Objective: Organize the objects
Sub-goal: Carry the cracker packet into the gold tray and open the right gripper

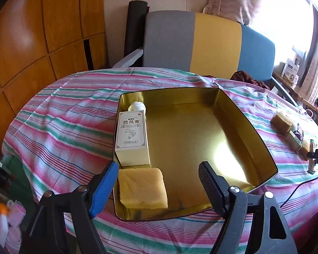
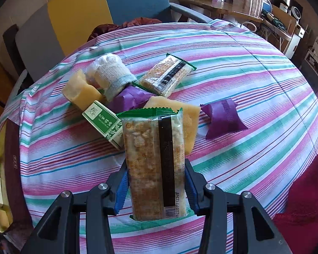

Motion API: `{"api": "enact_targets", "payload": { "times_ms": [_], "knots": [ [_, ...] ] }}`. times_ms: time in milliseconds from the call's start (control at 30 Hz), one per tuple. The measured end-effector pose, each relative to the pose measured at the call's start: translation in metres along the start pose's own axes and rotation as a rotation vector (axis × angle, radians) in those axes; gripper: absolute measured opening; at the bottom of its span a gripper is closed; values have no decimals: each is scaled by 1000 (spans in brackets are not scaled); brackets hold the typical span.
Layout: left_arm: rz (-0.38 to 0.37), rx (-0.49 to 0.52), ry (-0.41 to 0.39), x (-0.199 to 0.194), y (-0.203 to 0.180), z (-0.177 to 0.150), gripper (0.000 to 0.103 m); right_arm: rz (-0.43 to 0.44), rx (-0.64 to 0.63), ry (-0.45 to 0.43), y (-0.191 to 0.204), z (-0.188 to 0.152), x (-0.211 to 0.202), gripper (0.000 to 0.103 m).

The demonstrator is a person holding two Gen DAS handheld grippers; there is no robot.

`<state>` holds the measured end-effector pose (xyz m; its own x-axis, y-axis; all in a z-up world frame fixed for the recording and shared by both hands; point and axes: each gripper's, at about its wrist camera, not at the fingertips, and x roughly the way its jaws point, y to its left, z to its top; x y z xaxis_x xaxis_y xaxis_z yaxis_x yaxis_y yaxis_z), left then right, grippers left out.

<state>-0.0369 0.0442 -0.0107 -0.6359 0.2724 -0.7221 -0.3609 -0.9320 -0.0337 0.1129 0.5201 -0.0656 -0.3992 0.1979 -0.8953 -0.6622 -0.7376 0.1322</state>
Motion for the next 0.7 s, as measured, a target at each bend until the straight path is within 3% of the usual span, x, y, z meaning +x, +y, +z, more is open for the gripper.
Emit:
{"api": "enact_targets", "payload": {
  "times_ms": [167,333,500,700],
  "knots": [
    [-5,-6,2,0,0,-4,79,72,1,-26,14,-1,-23,47],
    [-5,-22,-6,-1,5,-5,79,162,-78,-59,60,-1,-53,47],
    [13,-67,-31,-7,25,-5,79,295,-244,-85,143,-10,-85,47],
    [66,-145,-62,-16,63,-4,79,432,-475,8,266,-38,-91,47]
  ]
}}
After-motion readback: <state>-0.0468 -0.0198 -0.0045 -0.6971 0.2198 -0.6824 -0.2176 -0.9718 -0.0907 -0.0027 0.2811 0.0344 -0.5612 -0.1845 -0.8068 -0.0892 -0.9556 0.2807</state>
